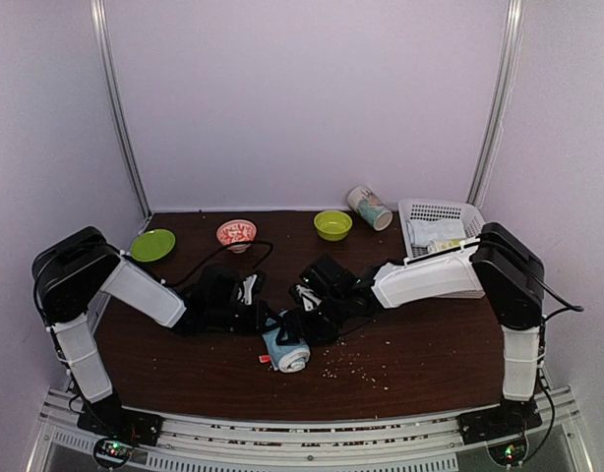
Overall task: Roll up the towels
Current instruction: Pick up the towel from the center of the board.
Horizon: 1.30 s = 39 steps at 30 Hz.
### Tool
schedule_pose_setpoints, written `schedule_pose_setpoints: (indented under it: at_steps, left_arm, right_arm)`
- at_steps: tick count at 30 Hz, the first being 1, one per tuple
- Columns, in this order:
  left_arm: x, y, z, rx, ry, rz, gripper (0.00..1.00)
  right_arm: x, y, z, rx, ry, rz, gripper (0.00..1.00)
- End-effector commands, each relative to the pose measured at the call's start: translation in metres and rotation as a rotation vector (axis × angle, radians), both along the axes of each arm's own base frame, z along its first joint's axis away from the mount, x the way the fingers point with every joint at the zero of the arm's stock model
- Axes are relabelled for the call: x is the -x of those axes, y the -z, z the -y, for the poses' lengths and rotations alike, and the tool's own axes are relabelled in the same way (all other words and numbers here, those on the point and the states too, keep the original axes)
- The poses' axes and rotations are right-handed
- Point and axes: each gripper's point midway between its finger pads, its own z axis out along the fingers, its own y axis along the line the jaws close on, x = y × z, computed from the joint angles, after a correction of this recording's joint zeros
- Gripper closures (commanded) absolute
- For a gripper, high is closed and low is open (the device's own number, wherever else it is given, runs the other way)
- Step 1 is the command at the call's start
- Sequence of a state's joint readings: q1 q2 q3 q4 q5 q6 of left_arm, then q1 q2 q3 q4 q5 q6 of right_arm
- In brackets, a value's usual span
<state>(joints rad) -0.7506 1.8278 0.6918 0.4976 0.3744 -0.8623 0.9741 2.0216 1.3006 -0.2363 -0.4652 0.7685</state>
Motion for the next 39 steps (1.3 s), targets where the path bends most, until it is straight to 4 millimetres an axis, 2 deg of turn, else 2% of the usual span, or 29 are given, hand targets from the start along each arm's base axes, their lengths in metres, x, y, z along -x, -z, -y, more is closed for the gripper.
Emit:
schedule_pose_setpoints:
  at_steps: [1, 6, 8, 12, 17, 21, 25, 27, 29, 32, 33, 36, 39]
  left_arm:
    - [0.033, 0.061, -0.034, -0.197, -0.011, -0.158, 1.0]
    - [0.035, 0.062, -0.035, -0.196, -0.013, -0.161, 1.0]
    - [0.035, 0.062, -0.034, -0.194, -0.014, -0.161, 1.0]
    - [0.035, 0.06, -0.033, -0.188, -0.012, -0.158, 1.0]
    - [0.034, 0.058, -0.032, -0.183, -0.012, -0.156, 1.0]
    - [0.034, 0.057, -0.031, -0.179, -0.01, -0.156, 1.0]
    - [0.034, 0.053, -0.031, -0.174, -0.011, -0.155, 1.0]
    - [0.033, 0.047, -0.03, -0.171, -0.01, -0.152, 1.0]
    - [0.032, 0.039, -0.029, -0.167, -0.01, -0.148, 0.98]
    - [0.028, 0.017, -0.028, -0.166, -0.011, -0.128, 0.78]
    - [0.025, 0.003, -0.028, -0.162, -0.019, -0.108, 0.71]
    - [0.014, -0.037, -0.031, -0.162, -0.045, -0.044, 0.6]
    - [0.003, -0.079, -0.037, -0.172, -0.086, 0.025, 0.47]
  right_arm:
    - [0.013, 0.015, -0.001, -0.016, 0.033, -0.076, 0.3]
    - [0.003, -0.011, -0.006, -0.071, 0.096, -0.043, 0.28]
    - [0.003, -0.01, -0.007, -0.035, 0.087, -0.028, 0.28]
    - [0.009, 0.016, 0.001, 0.099, 0.068, -0.034, 0.3]
    - [0.028, 0.042, 0.003, 0.181, 0.026, -0.07, 0.38]
    - [0.042, 0.062, 0.002, 0.204, 0.014, -0.112, 0.55]
    - [0.047, 0.068, 0.001, 0.191, 0.027, -0.124, 0.88]
    - [0.043, 0.061, 0.001, 0.18, 0.04, -0.106, 1.0]
    - [0.038, 0.052, 0.002, 0.165, 0.053, -0.079, 1.0]
    - [0.027, 0.028, 0.002, 0.116, 0.081, -0.038, 1.0]
    - [0.024, 0.019, 0.003, 0.102, 0.089, -0.021, 1.0]
    - [0.012, -0.018, 0.008, 0.052, 0.109, 0.038, 1.0]
    - [0.0, -0.045, 0.018, 0.031, 0.131, 0.084, 1.0]
